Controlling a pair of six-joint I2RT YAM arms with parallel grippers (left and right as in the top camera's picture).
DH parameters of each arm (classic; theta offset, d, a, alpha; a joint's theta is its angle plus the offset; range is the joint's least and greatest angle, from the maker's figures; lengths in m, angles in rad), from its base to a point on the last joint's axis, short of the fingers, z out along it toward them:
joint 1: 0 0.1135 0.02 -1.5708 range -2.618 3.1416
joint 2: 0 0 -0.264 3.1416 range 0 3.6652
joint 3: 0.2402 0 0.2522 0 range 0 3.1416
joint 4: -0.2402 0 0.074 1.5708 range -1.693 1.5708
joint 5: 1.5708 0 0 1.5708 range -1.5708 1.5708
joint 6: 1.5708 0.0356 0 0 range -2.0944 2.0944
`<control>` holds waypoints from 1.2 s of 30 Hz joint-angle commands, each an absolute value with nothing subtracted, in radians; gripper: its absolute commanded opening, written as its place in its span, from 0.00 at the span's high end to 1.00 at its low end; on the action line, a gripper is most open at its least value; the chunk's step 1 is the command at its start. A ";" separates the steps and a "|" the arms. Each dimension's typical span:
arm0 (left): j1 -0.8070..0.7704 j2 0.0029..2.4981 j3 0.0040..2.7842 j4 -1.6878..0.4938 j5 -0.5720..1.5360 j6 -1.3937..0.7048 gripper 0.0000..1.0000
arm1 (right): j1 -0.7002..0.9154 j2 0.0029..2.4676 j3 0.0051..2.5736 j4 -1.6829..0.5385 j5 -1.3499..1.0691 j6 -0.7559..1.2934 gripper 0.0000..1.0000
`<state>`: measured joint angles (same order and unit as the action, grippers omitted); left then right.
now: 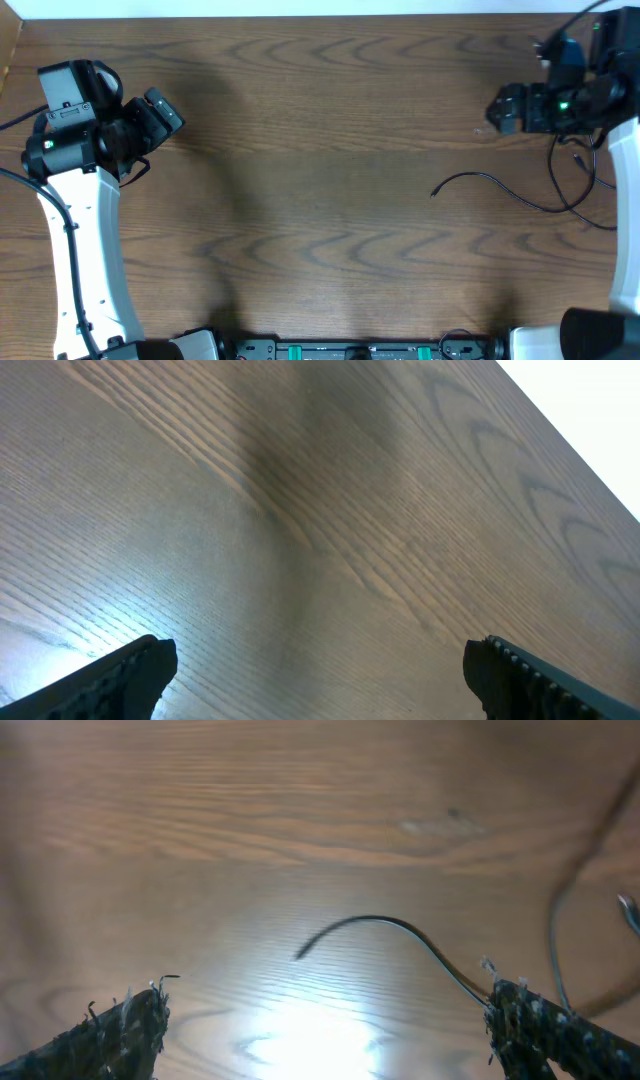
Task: Untangle cables
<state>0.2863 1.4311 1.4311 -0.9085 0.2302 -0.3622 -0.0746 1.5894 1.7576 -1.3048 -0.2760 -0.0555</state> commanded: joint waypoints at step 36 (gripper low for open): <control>0.289 1.438 1.421 -0.908 0.226 -0.349 0.03 | -0.020 0.630 0.582 -0.016 -0.208 -0.113 0.01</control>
